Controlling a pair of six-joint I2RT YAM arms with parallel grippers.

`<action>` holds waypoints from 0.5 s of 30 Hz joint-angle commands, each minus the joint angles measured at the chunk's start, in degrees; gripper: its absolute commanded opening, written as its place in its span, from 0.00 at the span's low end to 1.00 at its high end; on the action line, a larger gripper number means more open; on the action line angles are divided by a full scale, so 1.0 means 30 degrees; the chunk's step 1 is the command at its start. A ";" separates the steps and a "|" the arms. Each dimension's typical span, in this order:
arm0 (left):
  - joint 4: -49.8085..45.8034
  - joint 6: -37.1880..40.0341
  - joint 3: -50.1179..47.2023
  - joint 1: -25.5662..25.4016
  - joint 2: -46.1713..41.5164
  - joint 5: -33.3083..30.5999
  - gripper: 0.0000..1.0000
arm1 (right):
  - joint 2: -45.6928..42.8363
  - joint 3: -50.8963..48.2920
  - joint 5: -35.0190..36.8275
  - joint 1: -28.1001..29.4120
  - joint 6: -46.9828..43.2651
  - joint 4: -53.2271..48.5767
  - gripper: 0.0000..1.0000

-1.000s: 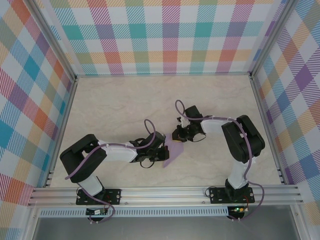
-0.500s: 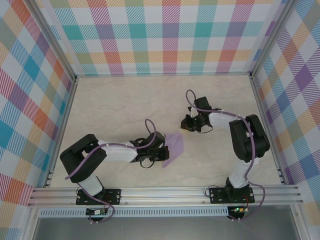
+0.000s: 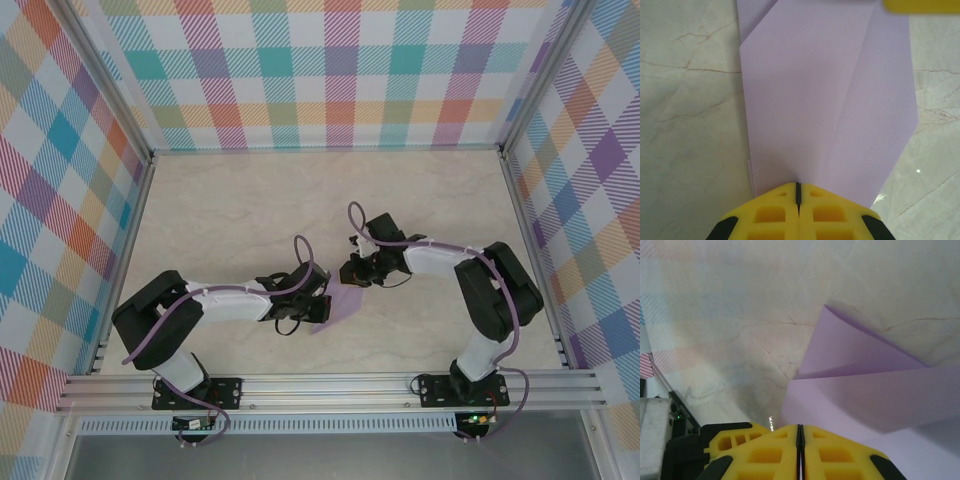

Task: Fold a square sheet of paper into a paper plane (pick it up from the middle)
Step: Fourth fold the wing at the center of the table.

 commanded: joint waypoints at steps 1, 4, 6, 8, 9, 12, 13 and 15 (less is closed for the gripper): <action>-0.2411 0.0540 -0.0207 0.0395 0.0244 -0.0445 0.00 | 0.0890 0.0229 -0.1104 0.0204 0.0218 0.0712 0.10; -0.2378 0.0201 -0.0251 0.0423 0.0381 -0.0446 0.00 | 0.1614 0.0505 -0.1209 0.0352 -0.0141 0.0437 0.10; -0.2407 0.0050 -0.0266 0.0463 0.0468 -0.0431 0.00 | 0.1771 0.0403 -0.1175 0.0352 -0.0393 0.0504 0.10; -0.2351 -0.0151 -0.0332 0.0452 0.0525 -0.0380 0.00 | 0.1954 0.0439 -0.0498 0.0337 -0.0935 0.0158 0.09; -0.2349 -0.0213 -0.0339 0.0469 0.0532 -0.0329 0.00 | 0.2021 0.0518 -0.0146 0.0302 -0.1177 -0.0057 0.09; -0.2451 -0.0244 -0.0456 0.0484 0.0612 -0.0250 0.00 | 0.2381 0.0720 0.0702 -0.0250 -0.1700 -0.0482 0.08; -0.2516 -0.0211 -0.0501 0.0485 0.0623 -0.0227 0.00 | 0.2469 0.0822 0.0918 -0.0616 -0.1789 -0.0638 0.08; -0.2511 -0.0215 -0.0623 0.0519 0.0563 -0.0263 0.00 | 0.2482 0.0857 0.1406 -0.1483 -0.1752 -0.0749 0.08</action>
